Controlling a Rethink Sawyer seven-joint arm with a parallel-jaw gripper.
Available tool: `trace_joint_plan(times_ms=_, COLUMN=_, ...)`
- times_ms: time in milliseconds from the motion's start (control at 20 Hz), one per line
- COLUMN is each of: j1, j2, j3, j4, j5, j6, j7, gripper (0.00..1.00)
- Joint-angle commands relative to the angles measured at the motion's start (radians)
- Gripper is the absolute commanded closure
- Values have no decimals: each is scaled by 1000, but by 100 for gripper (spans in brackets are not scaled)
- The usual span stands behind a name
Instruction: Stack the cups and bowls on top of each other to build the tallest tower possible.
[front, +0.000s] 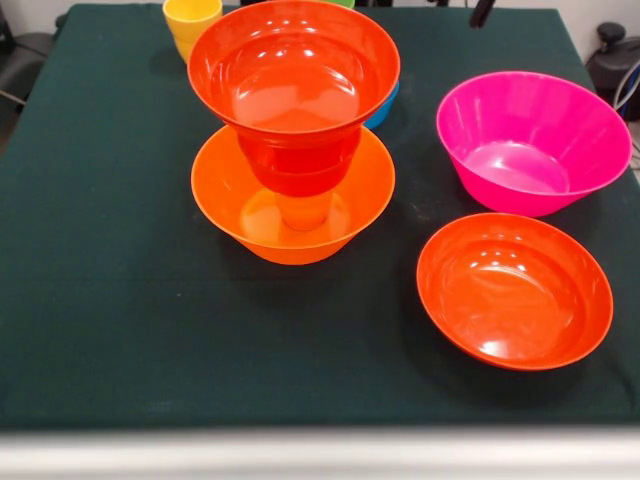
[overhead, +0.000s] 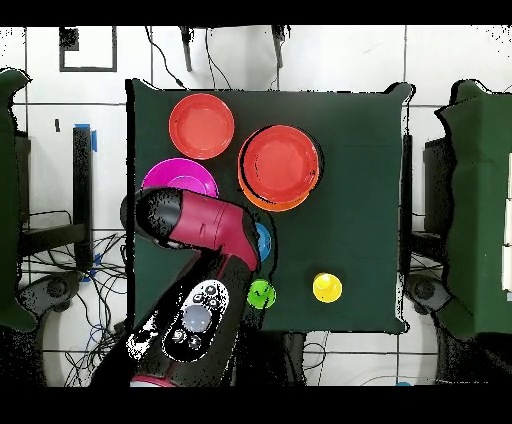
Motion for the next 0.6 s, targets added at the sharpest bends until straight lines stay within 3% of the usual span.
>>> trace_joint_plan(times_ms=50, j1=28, j2=10, j3=148, j4=119, j5=21, j6=-92, j7=162, gripper=0)
trace_joint_plan(times_ms=600, j1=9, j2=39, j3=167, j4=130, j5=14, j6=-150, j7=139, gripper=0)
